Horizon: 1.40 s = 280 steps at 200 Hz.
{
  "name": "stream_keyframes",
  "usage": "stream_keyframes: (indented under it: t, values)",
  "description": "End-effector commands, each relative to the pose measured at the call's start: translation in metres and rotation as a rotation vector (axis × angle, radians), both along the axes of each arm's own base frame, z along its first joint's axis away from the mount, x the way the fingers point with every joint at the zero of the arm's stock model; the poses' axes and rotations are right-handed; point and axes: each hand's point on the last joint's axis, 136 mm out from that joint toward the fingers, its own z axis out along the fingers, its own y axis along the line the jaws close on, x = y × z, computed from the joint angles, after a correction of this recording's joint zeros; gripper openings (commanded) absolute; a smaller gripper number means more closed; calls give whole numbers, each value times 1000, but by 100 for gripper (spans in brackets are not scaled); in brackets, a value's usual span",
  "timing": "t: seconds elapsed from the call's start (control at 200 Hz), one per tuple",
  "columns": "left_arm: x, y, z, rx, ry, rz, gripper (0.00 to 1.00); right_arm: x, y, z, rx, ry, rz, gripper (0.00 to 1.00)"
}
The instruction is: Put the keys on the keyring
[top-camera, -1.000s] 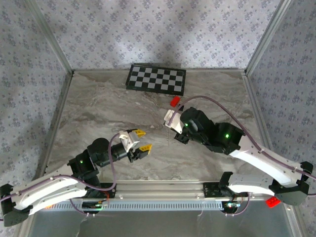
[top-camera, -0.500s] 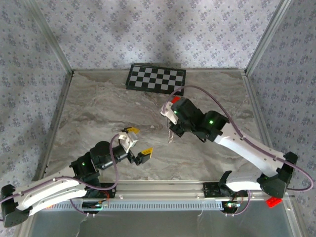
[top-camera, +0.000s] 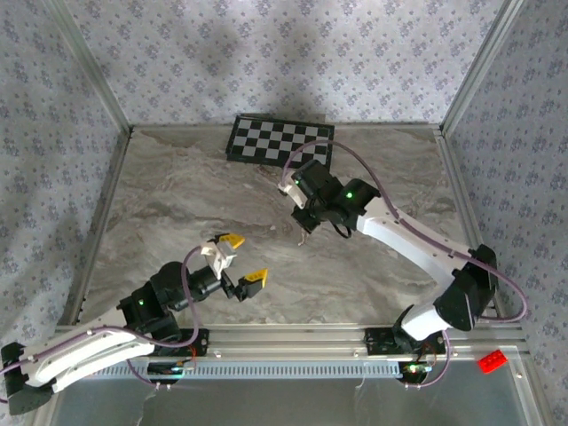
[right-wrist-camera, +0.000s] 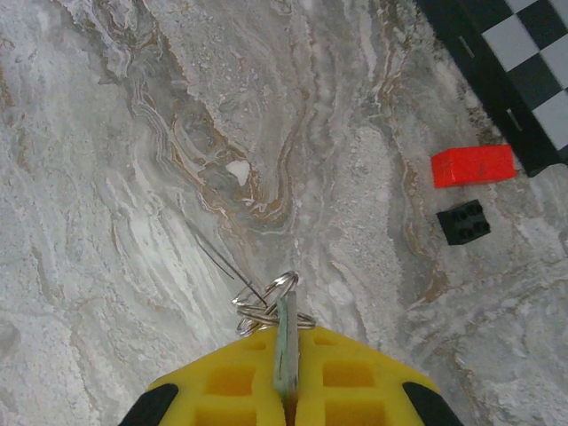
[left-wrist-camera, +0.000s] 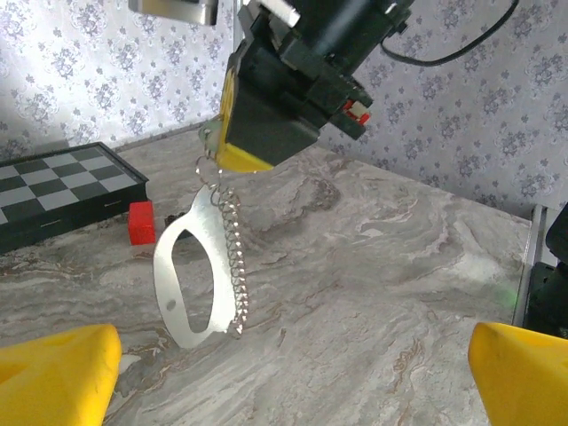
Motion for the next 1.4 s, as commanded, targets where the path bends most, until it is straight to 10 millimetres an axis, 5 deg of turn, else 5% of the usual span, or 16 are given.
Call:
stream_keyframes:
  t: [0.0,0.6,1.284,1.394]
  values:
    - [1,5,0,-29,9,18,100,10,14,13,75,1,-10,0]
    - [2,17,-8,-60,19,62,99,24,32,-17,89,88,-14,0]
    - [8,22,-10,-90,-3,100,100,-20,11,-51,167,192,-49,0]
    - [8,22,-11,-90,-3,102,99,-32,3,-75,141,248,-73,0]
